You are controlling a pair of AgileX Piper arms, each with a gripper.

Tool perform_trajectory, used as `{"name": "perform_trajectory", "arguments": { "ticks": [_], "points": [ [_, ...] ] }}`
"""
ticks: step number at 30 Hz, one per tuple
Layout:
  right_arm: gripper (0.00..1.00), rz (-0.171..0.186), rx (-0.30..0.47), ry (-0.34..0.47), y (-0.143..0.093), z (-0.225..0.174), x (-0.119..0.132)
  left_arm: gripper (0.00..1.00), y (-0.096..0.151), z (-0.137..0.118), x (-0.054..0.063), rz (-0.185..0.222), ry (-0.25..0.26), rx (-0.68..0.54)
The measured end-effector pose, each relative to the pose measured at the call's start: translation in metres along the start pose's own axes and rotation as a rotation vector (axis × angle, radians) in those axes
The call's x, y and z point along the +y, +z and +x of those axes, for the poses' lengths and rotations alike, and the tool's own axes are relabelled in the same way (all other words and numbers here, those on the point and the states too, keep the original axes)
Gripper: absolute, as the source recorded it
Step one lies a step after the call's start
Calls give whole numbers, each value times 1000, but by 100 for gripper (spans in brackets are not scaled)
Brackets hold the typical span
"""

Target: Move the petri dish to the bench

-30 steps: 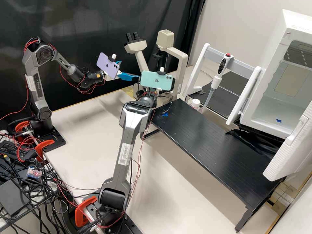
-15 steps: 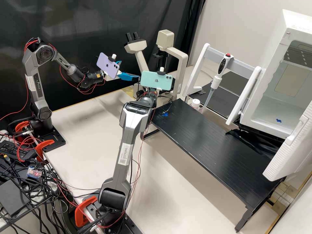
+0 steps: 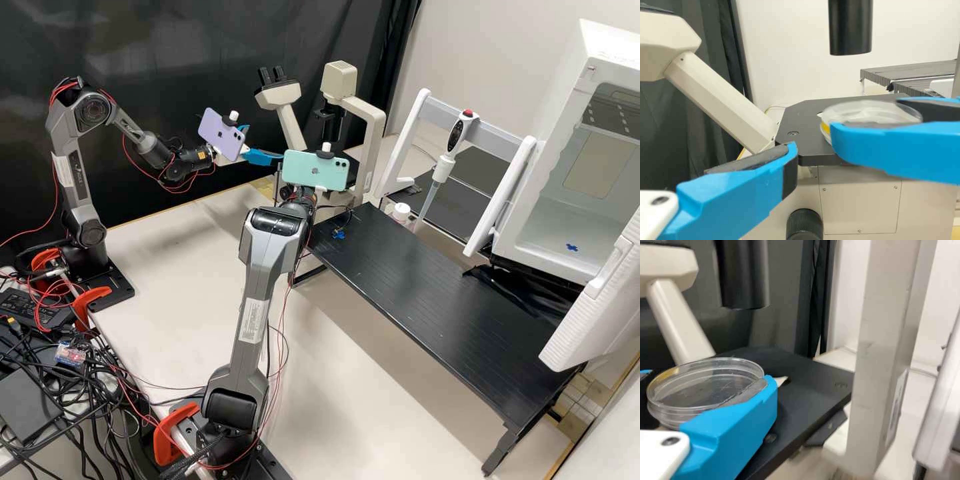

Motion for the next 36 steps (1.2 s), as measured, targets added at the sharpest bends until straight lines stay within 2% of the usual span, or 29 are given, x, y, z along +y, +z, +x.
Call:
{"name": "perform_trajectory", "arguments": {
  "ticks": [2, 6, 8, 15, 21, 27, 36],
  "points": [
    [0, -17, 17, 21, -8, -12, -1, 100, 0, 0, 0, 0, 0, 0],
    [0, -96, 45, 15, -17, -36, -9, 100, 0, 0, 0, 0, 0, 0],
    [0, -117, 45, 8, -17, -48, -11, 100, 0, 0, 0, 0, 0, 0],
    [0, -109, 60, 61, -9, -88, -8, 100, 0, 0, 0, 0, 0, 0],
    [0, -62, 63, 133, 7, -123, 0, 100, 0, 0, 0, 0, 0, 0],
    [0, -66, 48, 145, 23, -161, -9, 100, 0, 0, 0, 0, 0, 0],
    [0, -72, 22, 161, 43, -198, -20, 100, 0, 0, 0, 0, 0, 0]
  ]
}}
